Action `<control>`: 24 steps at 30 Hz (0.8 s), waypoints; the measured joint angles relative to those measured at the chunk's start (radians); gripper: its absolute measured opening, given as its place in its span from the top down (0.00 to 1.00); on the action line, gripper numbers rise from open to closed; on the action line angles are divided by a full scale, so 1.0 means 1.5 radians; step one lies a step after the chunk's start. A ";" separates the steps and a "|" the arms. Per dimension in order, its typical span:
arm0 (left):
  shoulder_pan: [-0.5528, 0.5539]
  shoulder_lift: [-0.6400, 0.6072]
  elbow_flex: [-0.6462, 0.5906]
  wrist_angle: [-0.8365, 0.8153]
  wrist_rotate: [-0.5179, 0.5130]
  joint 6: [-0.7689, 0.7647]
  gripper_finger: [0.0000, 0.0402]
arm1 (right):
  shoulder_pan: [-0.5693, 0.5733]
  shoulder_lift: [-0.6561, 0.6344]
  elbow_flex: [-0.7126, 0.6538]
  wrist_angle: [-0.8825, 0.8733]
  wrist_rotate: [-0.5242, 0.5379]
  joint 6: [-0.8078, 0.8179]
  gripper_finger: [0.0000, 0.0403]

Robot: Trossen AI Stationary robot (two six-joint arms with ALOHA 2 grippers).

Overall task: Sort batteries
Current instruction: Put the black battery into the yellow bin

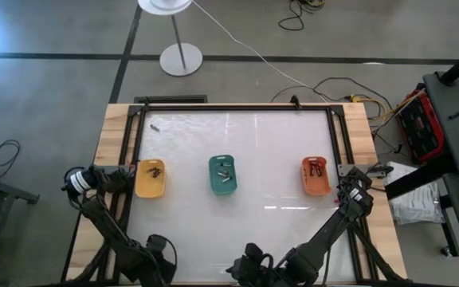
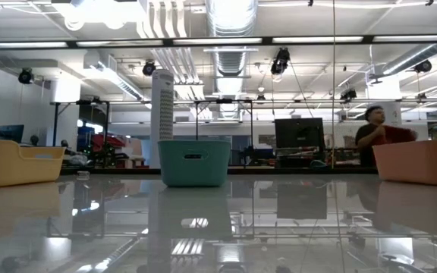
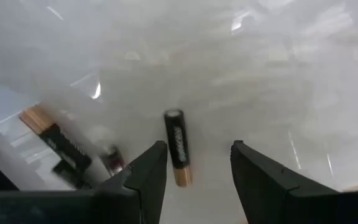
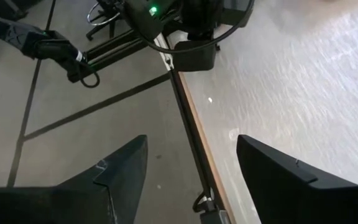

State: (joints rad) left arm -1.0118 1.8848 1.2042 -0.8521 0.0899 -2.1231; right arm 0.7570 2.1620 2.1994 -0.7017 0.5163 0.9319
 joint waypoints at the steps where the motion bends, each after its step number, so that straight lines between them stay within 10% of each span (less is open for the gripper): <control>1: 0.001 0.000 0.000 -0.001 -0.003 -0.002 0.61 | 0.000 0.000 0.000 0.000 0.000 0.000 0.40; 13: 0.005 -0.005 -0.045 0.062 -0.013 -0.007 0.64 | 0.003 0.000 0.000 0.000 -0.001 0.007 0.43; 24: 0.004 -0.003 -0.044 0.065 -0.088 -0.005 0.97 | 0.004 -0.002 0.000 0.000 -0.001 0.021 0.43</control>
State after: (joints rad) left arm -1.0061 1.8804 1.1377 -0.7539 -0.0421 -2.1304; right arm 0.7636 2.1592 2.1990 -0.7020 0.5148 0.9634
